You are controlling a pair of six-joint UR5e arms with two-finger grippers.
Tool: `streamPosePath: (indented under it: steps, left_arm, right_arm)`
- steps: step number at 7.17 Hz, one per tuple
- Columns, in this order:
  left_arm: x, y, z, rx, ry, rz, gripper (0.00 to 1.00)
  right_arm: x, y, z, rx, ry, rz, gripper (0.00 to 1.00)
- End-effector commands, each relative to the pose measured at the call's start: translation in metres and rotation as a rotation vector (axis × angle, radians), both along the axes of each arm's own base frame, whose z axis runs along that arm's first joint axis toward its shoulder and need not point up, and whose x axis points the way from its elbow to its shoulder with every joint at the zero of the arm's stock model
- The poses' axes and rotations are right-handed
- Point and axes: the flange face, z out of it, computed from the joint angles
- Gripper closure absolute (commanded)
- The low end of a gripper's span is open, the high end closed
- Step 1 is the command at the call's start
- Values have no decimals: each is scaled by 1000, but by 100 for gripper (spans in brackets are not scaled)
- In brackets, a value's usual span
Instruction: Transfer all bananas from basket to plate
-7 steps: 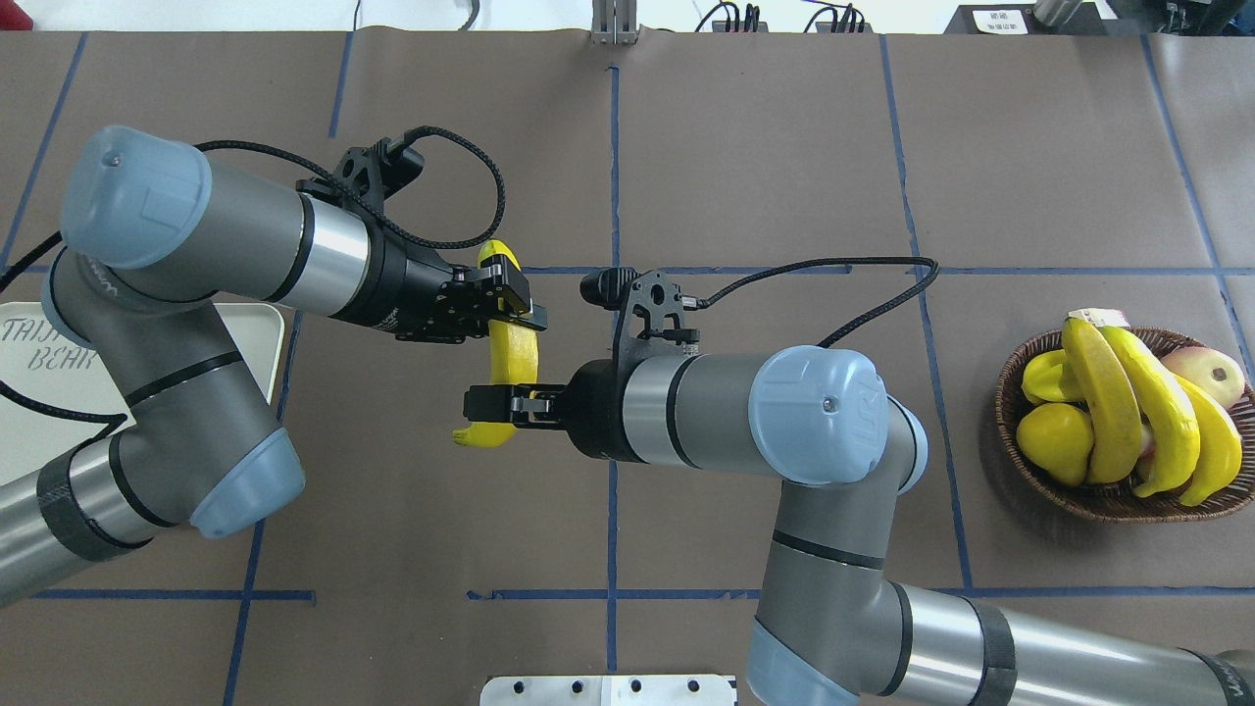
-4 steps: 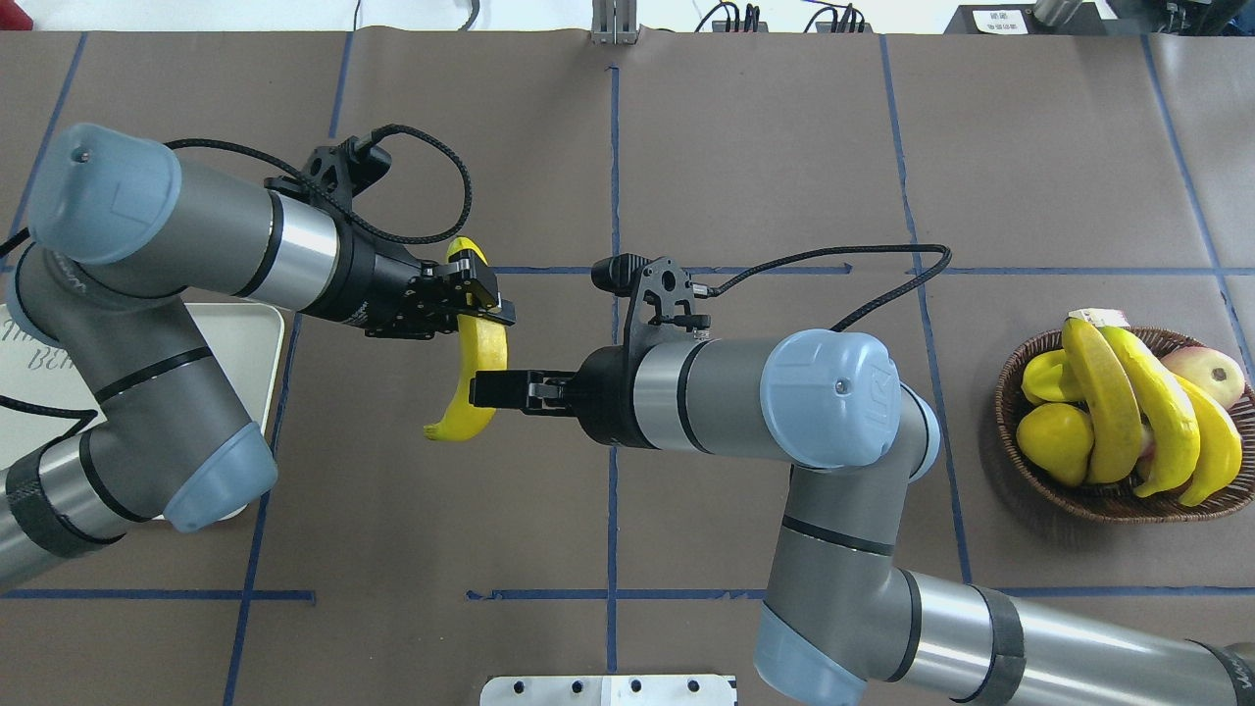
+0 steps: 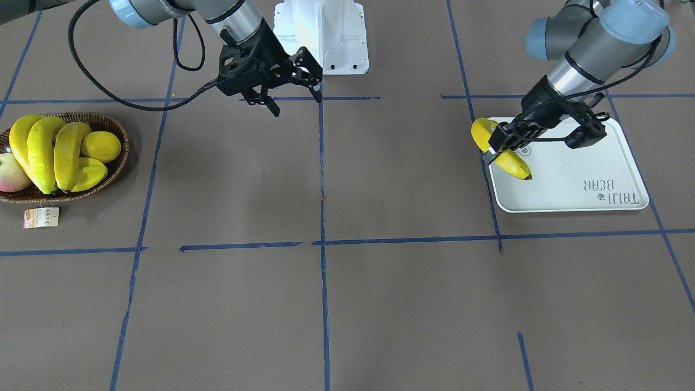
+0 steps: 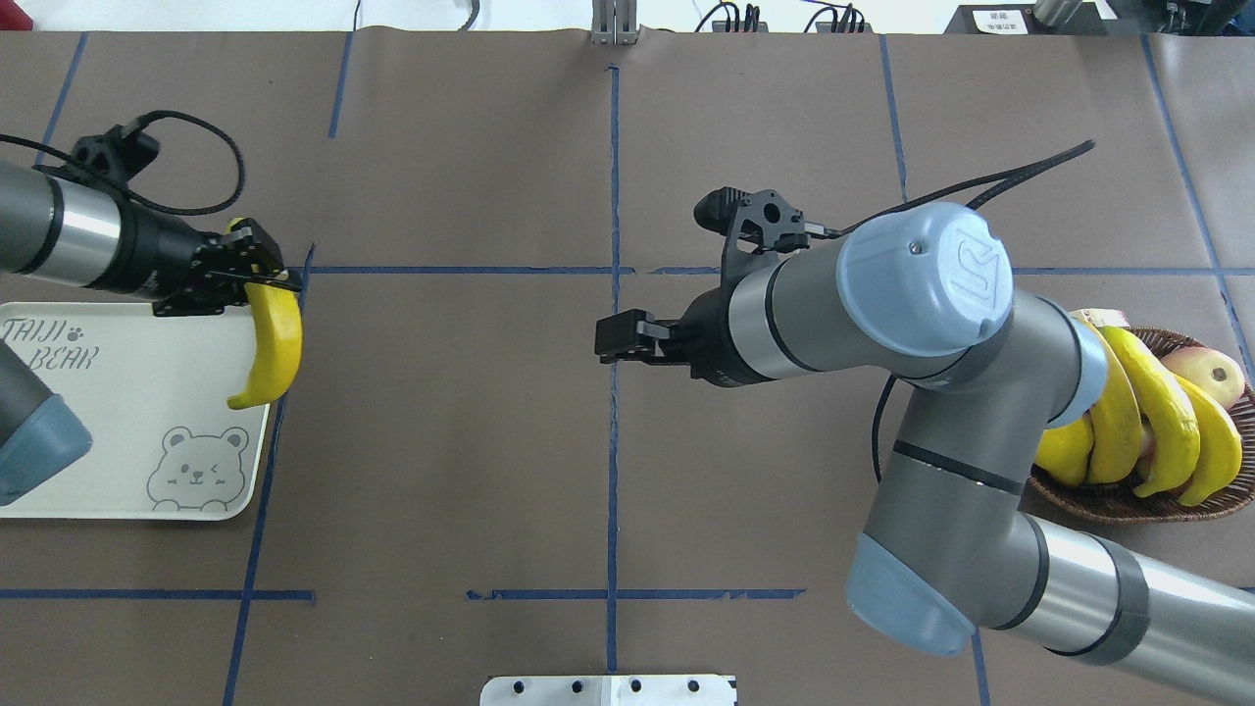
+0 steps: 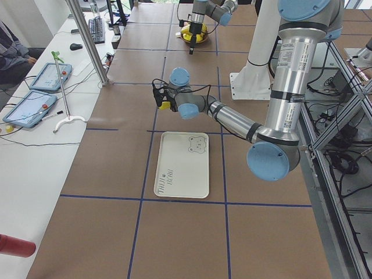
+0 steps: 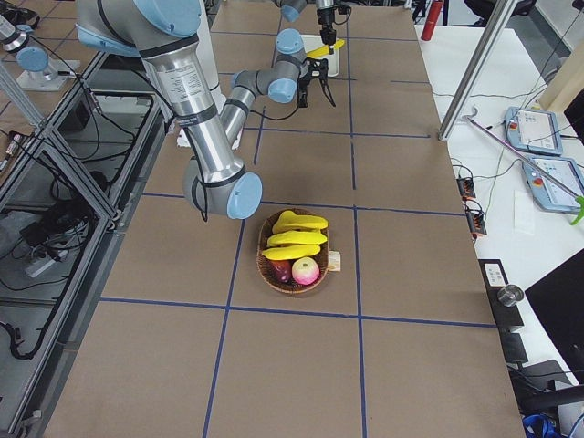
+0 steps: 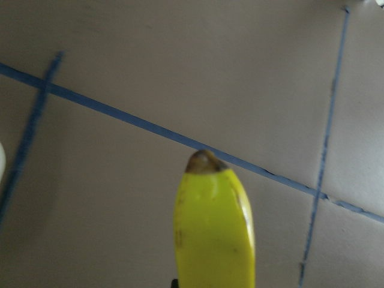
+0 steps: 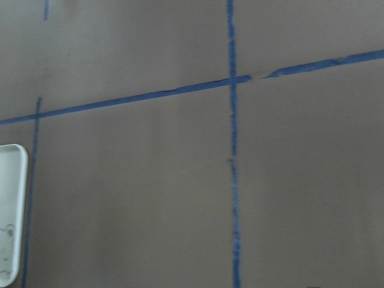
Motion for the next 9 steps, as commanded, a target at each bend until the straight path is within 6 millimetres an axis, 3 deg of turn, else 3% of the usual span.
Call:
streamPosePath:
  steps: [1, 2, 4, 6, 7, 8, 9]
  left_arm:
    - [-59, 19, 86, -22, -111, 35, 100]
    - [-83, 15, 132, -99, -171, 9, 100]
    - [-91, 8, 200, -176, -250, 19, 96]
    - [-102, 5, 230, -207, -279, 10, 94]
    - [-107, 5, 243, -225, -292, 4, 74]
    - [-112, 5, 253, -192, -311, 30, 61]
    - [-122, 4, 260, -119, -350, 56, 38]
  right_arm:
    - [47, -12, 53, 31, 174, -53, 1]
    - [63, -20, 81, 51, 218, -84, 1]
    - [111, -41, 127, 68, 265, -134, 0]
    - [164, -55, 169, 120, 293, -204, 0]
    - [176, -57, 180, 120, 302, -209, 0]
    - [180, -57, 187, 118, 311, -212, 0]
    - [183, -55, 195, 112, 322, -215, 0]
